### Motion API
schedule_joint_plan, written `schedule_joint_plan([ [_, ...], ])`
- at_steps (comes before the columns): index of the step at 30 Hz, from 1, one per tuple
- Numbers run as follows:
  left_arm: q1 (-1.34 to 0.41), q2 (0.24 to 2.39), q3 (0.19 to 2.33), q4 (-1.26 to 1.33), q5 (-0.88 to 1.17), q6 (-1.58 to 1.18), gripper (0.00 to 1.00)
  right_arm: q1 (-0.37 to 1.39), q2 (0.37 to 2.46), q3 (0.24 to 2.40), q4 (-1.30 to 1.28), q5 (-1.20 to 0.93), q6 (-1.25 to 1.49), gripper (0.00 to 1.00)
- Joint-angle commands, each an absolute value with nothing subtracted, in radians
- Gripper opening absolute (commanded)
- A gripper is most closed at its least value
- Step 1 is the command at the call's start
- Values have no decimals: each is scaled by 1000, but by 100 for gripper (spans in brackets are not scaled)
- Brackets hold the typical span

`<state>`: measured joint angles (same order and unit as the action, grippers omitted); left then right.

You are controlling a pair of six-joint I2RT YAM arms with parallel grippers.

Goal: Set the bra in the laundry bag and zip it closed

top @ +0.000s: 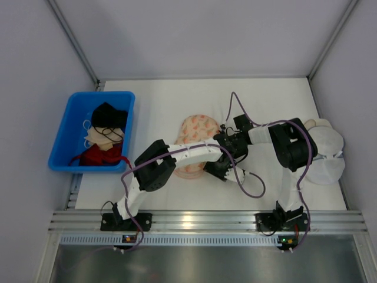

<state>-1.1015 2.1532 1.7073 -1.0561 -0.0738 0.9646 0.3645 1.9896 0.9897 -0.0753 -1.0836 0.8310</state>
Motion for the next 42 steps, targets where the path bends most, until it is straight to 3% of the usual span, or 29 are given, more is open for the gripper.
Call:
schedule_joint_plan([
  [1,-1103,2157,1720,-1066,-95,994,45,357,1967,1000,-77,-1092,828,0],
  [3,-1103,2158,1713,-1068,-103,1000,34,359,1968,1000,-77,-1091,830,0],
  [6,-1104,2152,1703,-1069,-92,1006,2,357,1971,1002,-77,-1089,827,0],
  [7,-1103,2143,1697,-1069,-89,1008,0,359,1971,1003,-77,-1088,825,0],
  [25,-1235,1957,1439,-1069,78,943,0,316,2017,1104,-186,-1058,721,0],
  [31,-1252,1980,1474,-1042,77,896,0,313,2000,1140,-219,-1071,686,0],
  [32,-1238,1988,1508,-1029,69,894,0,313,1993,1152,-241,-1072,669,6],
  [33,-1230,2002,1522,-1008,54,890,0,313,1974,1158,-274,-1063,622,24],
  [35,-1204,2017,1563,-993,40,888,0,304,1950,1169,-351,-1033,574,49],
  [36,-1197,2029,1574,-985,32,888,0,299,1925,1173,-377,-1019,527,71],
  [39,-1170,2037,1603,-965,22,893,0,269,1898,1192,-480,-991,459,85],
  [42,-1155,2037,1626,-951,15,900,0,245,1876,1172,-523,-1006,434,84],
])
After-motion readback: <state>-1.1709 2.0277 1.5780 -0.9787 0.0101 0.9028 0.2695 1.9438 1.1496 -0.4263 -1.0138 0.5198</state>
